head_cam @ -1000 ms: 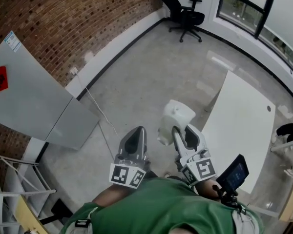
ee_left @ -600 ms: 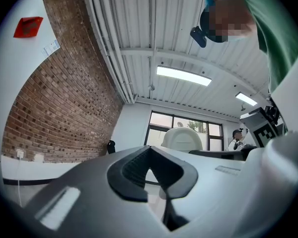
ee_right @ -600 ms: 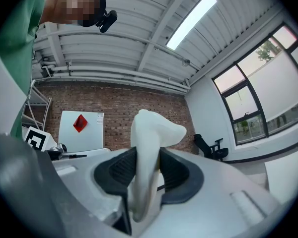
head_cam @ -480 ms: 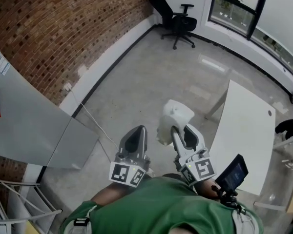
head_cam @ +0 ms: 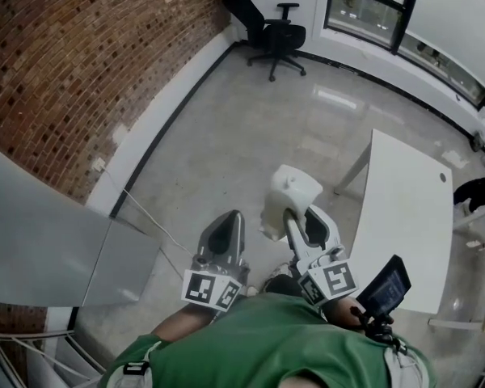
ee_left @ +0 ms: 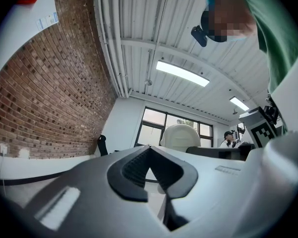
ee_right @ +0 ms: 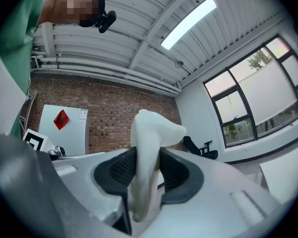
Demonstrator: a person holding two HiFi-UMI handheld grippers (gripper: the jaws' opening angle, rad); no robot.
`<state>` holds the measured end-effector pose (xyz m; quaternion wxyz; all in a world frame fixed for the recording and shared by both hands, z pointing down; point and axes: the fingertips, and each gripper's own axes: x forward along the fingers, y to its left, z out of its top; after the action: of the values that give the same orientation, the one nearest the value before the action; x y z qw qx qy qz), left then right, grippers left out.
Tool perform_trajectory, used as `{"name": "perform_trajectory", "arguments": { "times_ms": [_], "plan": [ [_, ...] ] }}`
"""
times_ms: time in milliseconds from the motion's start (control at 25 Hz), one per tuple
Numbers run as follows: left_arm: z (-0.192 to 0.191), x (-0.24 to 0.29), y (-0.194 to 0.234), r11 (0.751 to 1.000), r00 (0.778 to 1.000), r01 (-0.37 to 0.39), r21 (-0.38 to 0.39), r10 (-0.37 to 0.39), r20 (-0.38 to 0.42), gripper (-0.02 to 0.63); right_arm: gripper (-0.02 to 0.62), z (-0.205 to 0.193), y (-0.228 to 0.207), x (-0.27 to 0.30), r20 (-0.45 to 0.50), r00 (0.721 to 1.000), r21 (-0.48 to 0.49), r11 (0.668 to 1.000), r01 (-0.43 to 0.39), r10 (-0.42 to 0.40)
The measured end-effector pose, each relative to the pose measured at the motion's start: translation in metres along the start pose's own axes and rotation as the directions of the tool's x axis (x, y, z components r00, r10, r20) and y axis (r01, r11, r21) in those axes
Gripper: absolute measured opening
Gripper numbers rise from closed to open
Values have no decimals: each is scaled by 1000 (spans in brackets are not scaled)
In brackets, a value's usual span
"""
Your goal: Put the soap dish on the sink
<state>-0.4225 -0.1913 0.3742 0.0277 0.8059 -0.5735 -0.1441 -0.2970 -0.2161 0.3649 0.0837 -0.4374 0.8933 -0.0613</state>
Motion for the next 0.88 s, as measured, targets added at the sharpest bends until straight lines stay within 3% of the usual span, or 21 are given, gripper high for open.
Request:
{"name": "perform_trajectory", "arguments": {
  "times_ms": [240,520,720,880],
  "plan": [
    [-12,62,-6,997,997,74,-11,-74,-33,6,130,8,-48,21,22,998,0,998,62,-62],
    [-30,153,-32,979,978,202,-18,-203,-56,6,130,17,-131,31,38,980,16,981,196,-196],
    [-53,206,-68,953,950,298,-50,-302,-80,6,130,25,-188,17,88,954,-18,957,290,-287],
    [-66,237,-82,917,913,388,-88,-396,-103,6,130,25,-210,11,89,918,-8,921,390,-388]
  ]
}}
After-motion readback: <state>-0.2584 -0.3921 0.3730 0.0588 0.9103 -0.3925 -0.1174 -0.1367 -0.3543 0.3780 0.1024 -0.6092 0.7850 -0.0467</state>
